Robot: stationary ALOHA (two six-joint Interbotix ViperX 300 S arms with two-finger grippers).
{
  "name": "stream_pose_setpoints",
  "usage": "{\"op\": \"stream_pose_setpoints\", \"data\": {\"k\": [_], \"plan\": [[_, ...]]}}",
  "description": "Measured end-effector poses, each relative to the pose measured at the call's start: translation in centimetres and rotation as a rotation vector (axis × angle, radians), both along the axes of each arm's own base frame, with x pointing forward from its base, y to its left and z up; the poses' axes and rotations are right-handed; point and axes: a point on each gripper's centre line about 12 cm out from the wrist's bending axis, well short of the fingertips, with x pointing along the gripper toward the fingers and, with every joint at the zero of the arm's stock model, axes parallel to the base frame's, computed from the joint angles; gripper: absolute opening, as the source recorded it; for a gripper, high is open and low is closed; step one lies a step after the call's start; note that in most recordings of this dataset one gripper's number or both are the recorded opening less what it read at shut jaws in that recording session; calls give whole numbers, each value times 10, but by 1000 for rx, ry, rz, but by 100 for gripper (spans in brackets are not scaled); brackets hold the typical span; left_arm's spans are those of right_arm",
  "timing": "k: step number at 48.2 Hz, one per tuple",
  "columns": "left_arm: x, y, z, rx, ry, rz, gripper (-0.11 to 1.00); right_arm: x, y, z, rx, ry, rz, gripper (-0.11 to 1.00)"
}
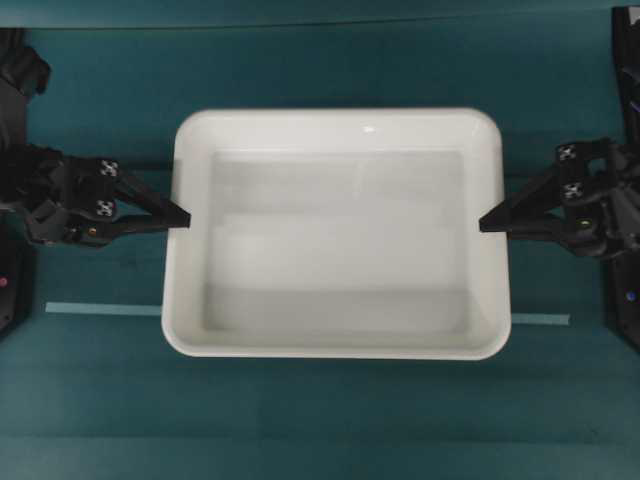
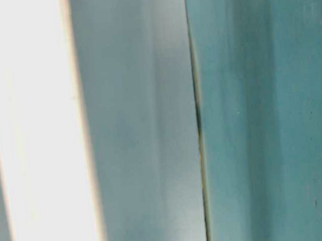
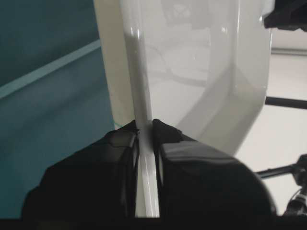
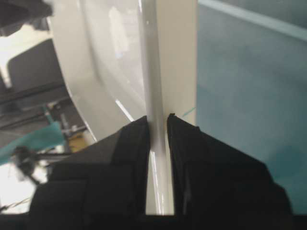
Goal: Lift the white case with both hands.
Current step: 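Hold the tray raised, then lower it back toward the table, then set the tray down on the table with both grippers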
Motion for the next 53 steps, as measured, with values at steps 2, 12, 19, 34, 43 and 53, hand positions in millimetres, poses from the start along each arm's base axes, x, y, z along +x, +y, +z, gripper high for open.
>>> {"op": "stream_pose_setpoints", "data": {"k": [2,12,19,34,43,53], "plan": [[0,0,-6,-1,15,1,6,0,-1,-7,-6,16,0,11],[5,2,-32,-2,86,7,6,3,-4,-47,-31,90,-11,11],[6,4,-52,-4,150,10,6,6,-3,-67,-33,134,-13,11],[11,4,-92,-9,245,9,6,16,-3,-100,-48,227,-4,11],[8,4,-111,-11,294,9,6,19,-1,-122,-53,288,2,11],[0,3,-129,-14,350,9,6,28,1,-140,-66,324,5,11]]}}
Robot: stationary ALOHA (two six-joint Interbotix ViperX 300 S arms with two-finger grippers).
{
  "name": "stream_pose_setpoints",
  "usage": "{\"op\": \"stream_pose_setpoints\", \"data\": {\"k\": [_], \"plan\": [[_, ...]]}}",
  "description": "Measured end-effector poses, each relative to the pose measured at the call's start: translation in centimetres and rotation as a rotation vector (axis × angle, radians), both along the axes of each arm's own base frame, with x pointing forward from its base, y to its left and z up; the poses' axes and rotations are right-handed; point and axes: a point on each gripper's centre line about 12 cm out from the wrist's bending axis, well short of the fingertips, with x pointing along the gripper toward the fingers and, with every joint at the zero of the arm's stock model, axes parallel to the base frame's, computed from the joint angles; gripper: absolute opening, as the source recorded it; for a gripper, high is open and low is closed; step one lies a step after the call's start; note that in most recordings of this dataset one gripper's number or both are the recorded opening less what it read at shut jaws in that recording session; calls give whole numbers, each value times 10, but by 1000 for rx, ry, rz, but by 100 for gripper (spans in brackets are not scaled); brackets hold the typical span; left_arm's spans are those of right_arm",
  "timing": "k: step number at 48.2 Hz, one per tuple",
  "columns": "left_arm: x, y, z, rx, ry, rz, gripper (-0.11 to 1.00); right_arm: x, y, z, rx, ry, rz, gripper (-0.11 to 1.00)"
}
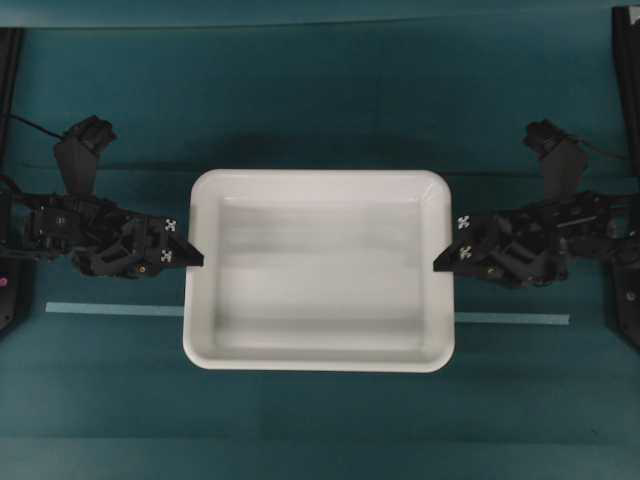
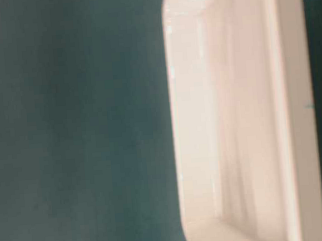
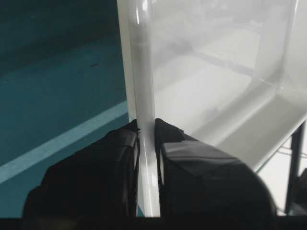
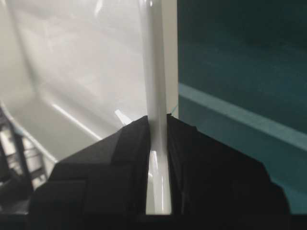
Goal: Lift the white case with both hands.
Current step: 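Set the tray down on the table with both grippers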
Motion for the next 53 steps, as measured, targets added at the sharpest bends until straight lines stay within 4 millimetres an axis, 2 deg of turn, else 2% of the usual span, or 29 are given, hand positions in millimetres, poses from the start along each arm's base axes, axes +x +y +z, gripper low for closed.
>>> {"op": "stream_pose_setpoints", "data": {"k": [11,26,42,53], "plan": [[-1,4,-20,-2,26,13,6,4,2,-22,-5,63,5,11],[5,5,-39,-4,52,15,6,-4,1,-34,-22,68,-5,11],[10,5,-51,-7,86,15,6,-9,1,-41,-28,82,-7,11],[12,5,-52,-7,89,15,6,-9,1,-52,-26,124,-9,11]]}}
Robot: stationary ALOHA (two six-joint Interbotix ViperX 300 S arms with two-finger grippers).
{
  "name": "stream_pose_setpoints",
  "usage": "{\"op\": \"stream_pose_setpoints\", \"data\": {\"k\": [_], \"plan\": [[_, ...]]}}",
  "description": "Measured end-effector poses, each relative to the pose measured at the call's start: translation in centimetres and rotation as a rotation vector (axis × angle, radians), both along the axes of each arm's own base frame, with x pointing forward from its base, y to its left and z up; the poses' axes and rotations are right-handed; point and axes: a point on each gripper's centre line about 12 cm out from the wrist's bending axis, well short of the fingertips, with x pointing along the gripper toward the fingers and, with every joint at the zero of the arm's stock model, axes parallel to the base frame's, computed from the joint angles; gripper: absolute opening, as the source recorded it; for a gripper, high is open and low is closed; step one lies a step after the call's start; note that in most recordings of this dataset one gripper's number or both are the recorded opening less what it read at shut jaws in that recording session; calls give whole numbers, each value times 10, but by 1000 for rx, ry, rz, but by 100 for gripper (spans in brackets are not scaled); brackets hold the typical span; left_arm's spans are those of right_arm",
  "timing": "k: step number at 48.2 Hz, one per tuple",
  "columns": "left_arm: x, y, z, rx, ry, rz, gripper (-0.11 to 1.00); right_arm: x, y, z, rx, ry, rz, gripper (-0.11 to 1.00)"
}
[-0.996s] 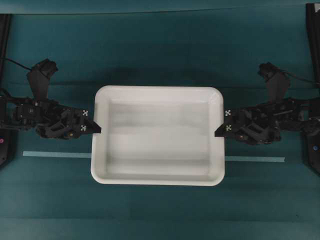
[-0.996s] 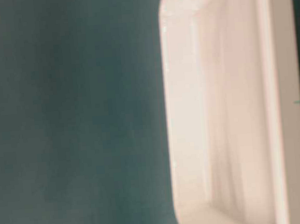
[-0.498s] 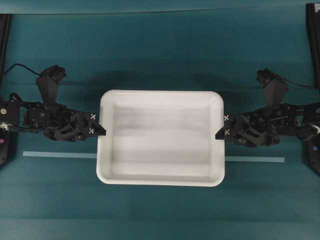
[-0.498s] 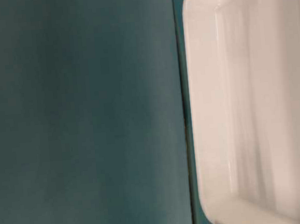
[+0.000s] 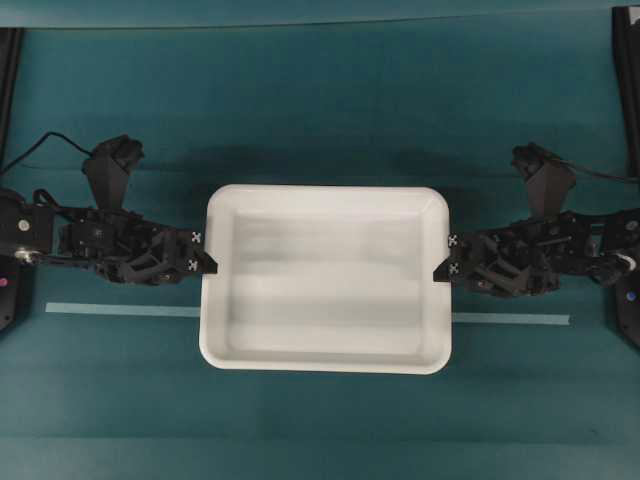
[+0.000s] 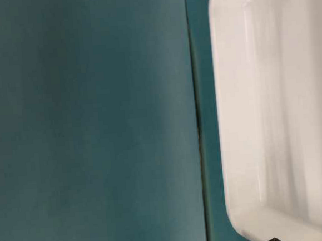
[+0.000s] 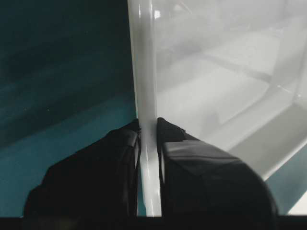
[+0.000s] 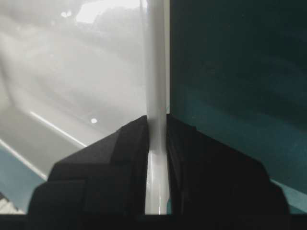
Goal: Lift the white case with both hands.
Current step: 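Set the tray down on the table with both grippers, then open both grippers and pull them outward away from the tray rims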
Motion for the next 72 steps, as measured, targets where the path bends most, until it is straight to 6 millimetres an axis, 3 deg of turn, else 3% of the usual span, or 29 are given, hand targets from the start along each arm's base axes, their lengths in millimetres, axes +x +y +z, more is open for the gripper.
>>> {"op": "stream_pose_setpoints", "data": {"k": [15,22,29,35,44,49,72], "plan": [[0,1,-1,0,2,3,6,0,-2,-6,2,22,-9,11],[0,1,-1,-1,5,6,6,0,-3,-6,-1,18,-16,19],[-1,2,-2,-3,7,8,7,0,-4,-8,-1,23,-21,36],[-1,2,-2,-2,8,9,23,0,-4,-8,-2,23,-20,54],[-6,2,-7,3,19,5,77,-3,-4,-10,3,39,-20,76],[-6,2,-8,3,20,5,97,-2,-4,-8,1,30,-19,83],[-3,3,-1,24,-4,-17,95,5,-7,4,-12,-39,-34,87]]}}
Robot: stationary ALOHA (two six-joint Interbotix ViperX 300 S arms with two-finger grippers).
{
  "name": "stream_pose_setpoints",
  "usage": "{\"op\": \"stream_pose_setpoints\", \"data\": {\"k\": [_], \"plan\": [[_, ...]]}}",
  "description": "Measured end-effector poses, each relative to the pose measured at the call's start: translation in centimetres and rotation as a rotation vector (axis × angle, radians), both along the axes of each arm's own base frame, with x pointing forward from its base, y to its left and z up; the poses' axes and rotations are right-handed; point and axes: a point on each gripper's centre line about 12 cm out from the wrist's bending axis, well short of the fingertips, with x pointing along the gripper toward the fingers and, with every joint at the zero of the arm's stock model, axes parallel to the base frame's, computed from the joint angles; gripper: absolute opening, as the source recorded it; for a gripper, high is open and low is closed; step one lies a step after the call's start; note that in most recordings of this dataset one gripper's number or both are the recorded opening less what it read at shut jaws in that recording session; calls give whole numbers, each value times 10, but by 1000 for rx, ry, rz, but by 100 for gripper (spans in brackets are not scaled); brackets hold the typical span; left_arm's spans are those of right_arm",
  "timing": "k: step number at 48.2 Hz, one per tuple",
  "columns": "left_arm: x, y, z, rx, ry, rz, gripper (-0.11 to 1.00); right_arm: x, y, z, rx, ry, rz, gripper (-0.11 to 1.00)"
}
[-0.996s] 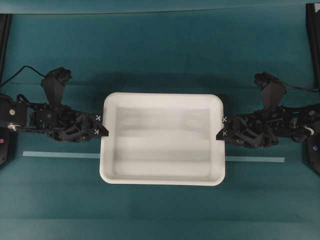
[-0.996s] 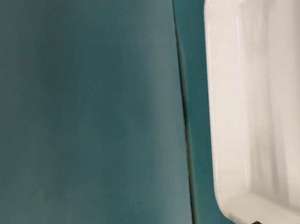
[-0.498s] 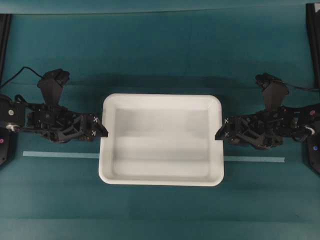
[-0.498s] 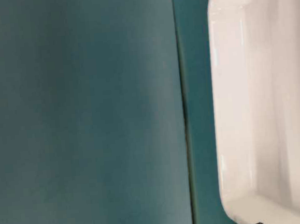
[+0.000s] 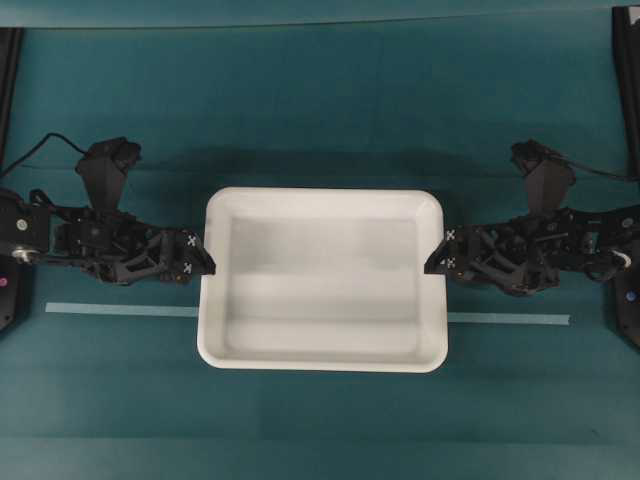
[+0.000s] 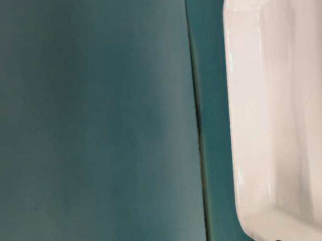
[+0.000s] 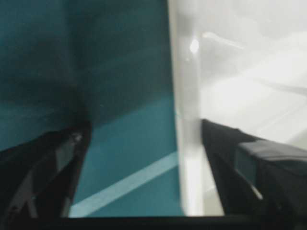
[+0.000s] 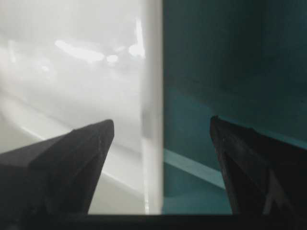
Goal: Lift the white case with both hands.
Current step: 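Open both grippers and pull them outward away from the tray rims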
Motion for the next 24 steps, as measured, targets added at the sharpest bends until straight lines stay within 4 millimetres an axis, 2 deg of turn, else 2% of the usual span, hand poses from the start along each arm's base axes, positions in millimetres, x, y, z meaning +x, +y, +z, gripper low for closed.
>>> {"op": "stream_pose_setpoints", "data": {"k": [9,24], "plan": [[-1,0,17,18,-52,-13,95,1,-1,11,-8,-49,-3,87],[-17,-2,51,37,-114,-25,95,-3,-3,49,-24,-201,-9,87]]}}
